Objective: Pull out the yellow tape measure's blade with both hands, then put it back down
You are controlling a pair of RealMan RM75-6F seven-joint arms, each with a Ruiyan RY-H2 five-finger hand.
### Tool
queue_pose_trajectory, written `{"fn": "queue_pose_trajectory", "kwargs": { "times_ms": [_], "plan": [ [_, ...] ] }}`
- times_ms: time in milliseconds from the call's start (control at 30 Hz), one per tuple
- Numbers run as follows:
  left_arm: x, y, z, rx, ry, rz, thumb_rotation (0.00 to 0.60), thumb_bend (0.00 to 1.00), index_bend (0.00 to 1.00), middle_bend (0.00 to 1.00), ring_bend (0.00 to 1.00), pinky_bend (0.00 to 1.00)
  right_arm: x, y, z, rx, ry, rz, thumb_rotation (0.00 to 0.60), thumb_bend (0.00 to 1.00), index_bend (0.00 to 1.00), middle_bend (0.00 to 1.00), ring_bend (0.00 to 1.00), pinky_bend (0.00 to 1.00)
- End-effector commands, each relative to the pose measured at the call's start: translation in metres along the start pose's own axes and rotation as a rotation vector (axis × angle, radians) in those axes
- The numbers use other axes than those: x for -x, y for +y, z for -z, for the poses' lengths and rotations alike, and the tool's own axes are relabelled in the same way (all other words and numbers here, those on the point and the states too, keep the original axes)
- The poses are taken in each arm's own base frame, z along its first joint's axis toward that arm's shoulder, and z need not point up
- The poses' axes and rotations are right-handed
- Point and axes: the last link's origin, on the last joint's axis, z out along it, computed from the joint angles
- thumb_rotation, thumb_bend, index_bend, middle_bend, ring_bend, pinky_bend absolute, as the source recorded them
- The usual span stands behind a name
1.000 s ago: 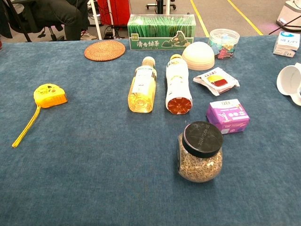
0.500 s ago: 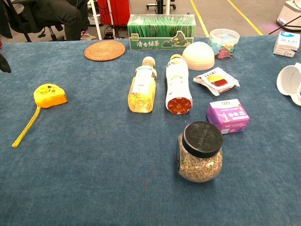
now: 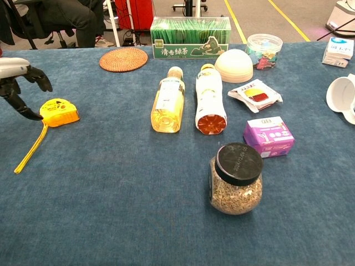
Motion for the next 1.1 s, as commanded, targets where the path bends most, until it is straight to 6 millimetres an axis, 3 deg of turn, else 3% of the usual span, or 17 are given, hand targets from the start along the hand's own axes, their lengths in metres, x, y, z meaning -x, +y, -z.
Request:
{"fn": "queue_pose_trajectory", "kwargs": {
  "times_ms": [33,567,1100],
  "plan": [
    [0.001,0.008,-0.009,0.001,-0.007,-0.005,0.6,0.13,0.24,0.23,0.12,0.25,0.0,0.001,0.0,0.003,0.0,-0.001,0.6,0.36,0.28,0.22,0.2,0.23],
    [0.008,0.007,-0.03,-0.039,-0.05,-0.008,0.6,0.13,0.25,0.23,0.12,0.25,-0.001,0.004,0.003,0.021,-0.005,-0.007,0.6,0.36,0.28,0.22,0.2,0.23],
    [0.003,0.001,-0.034,-0.033,-0.049,-0.046,0.6,0.13,0.24,0.23,0.12,0.25,-0.004,0.003,0.007,0.031,0.012,-0.006,0.6,0.36,0.28,0.22,0.2,0.23]
  ]
}}
